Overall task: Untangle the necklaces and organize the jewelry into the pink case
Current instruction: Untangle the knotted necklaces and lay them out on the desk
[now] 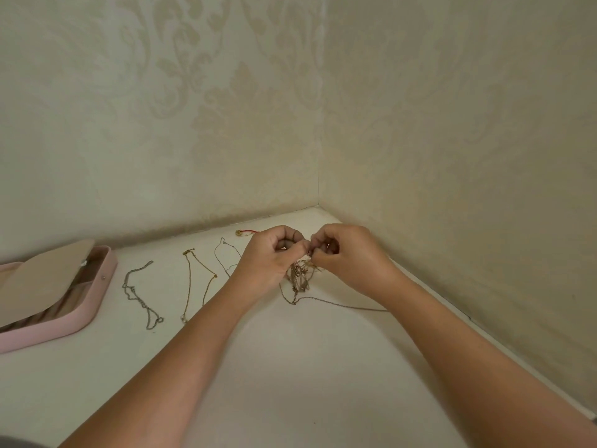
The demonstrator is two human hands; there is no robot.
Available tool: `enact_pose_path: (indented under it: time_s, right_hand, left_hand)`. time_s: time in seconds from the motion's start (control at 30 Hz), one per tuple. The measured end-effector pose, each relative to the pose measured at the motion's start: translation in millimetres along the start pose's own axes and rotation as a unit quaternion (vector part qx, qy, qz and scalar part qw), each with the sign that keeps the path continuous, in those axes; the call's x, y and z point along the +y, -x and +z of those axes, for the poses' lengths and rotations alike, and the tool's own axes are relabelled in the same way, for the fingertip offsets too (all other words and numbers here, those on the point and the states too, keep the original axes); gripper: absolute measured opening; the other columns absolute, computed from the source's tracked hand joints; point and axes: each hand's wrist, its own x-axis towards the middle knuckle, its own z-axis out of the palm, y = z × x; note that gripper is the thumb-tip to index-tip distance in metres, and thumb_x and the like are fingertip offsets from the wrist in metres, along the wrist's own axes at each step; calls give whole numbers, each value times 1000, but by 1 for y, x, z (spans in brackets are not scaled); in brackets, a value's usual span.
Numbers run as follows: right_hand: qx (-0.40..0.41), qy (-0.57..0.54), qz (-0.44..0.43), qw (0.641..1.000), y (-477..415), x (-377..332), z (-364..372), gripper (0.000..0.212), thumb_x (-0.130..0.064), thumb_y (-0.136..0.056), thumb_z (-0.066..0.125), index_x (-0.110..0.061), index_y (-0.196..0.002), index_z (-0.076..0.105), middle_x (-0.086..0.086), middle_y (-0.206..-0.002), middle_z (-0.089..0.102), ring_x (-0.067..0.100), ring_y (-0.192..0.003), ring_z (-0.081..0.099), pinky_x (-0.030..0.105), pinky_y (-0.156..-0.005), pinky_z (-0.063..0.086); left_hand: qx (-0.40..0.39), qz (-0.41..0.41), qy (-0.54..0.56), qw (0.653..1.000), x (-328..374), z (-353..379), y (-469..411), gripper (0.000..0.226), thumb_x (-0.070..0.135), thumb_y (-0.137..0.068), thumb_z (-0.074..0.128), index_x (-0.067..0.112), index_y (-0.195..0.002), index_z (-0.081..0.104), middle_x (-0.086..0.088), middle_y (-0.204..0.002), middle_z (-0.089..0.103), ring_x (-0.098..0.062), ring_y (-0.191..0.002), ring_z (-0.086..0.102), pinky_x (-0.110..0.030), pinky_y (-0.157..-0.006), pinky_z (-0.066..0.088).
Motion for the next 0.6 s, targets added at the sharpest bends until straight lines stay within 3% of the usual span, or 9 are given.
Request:
enact_pose_path:
  time_s: [0.23, 0.33, 0.47, 0.6]
  right_hand:
    - [-86, -73, 51, 992, -4, 6, -3, 22, -20, -95, 53, -14, -74, 55, -18, -45, 45, -1, -44, 38, 12, -48, 29]
    - [-100, -81, 56, 990, -4, 7, -3, 29, -18, -98, 46, -15, -69, 46, -11, -55, 43, 1, -46, 33, 18, -51, 28]
    - [-100, -125, 65, 985, -3, 6, -3, 27, -16, -100, 42, -6, -75, 47, 0, -61, 44, -1, -47, 39, 13, -53, 32]
    - [-86, -201, 70, 973, -8, 13, -1, 27, -22, -100, 46, -11, -77, 55, -1, -63, 49, 10, -59, 43, 25, -65, 37]
  left_hand:
    - [-32, -17, 5, 999, -2, -2, -2, 10, 21, -92, 63, 15, -84, 64, 14, -49, 39, -2, -44, 34, -13, -44, 33]
    - [-53, -21, 17, 998, -3, -6, -2, 9, 22, -89, 67, 15, -93, 70, 10, -53, 38, -3, -45, 33, -13, -45, 33]
    - [-40, -24, 19, 999, -2, -9, -2, 15, 18, -85, 70, 10, -97, 73, 16, -51, 53, 1, -45, 44, -11, -46, 33]
    - [-8, 10, 24, 1000, 1, -7, 2, 14, 13, -83, 72, 7, -95, 76, 8, -68, 68, 5, -45, 49, -5, -48, 34]
